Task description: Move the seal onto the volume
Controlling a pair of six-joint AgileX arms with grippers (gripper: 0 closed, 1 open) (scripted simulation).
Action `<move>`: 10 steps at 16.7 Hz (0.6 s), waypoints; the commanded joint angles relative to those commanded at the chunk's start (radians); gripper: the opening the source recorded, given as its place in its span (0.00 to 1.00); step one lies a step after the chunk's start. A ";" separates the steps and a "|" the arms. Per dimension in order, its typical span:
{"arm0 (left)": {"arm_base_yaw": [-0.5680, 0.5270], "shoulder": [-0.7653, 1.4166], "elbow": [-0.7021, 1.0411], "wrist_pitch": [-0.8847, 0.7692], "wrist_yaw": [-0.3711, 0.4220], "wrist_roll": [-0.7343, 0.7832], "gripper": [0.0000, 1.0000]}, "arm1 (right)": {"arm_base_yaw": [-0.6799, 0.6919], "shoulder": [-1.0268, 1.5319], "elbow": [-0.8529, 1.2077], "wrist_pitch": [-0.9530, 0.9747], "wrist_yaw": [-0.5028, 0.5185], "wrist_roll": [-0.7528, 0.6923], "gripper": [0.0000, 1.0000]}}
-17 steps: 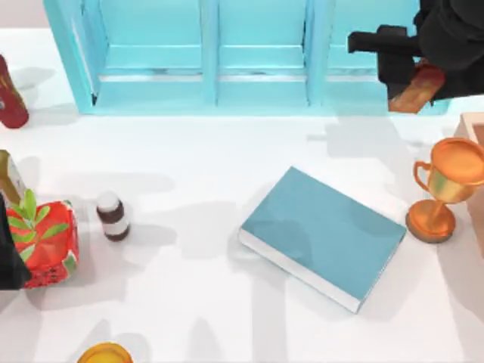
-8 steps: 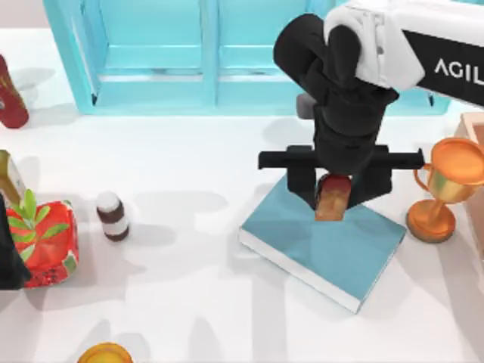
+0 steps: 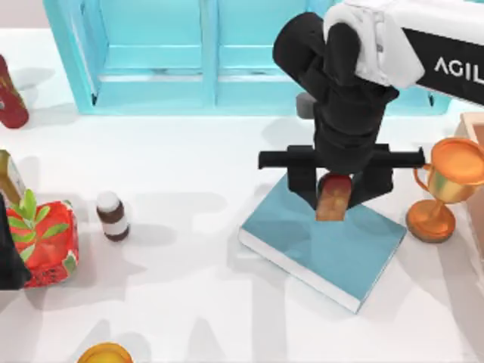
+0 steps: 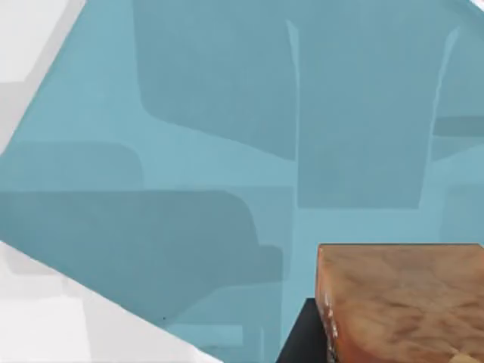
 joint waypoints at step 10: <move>0.000 0.000 0.000 0.000 0.000 0.000 1.00 | 0.000 0.000 0.000 0.000 0.000 0.000 0.53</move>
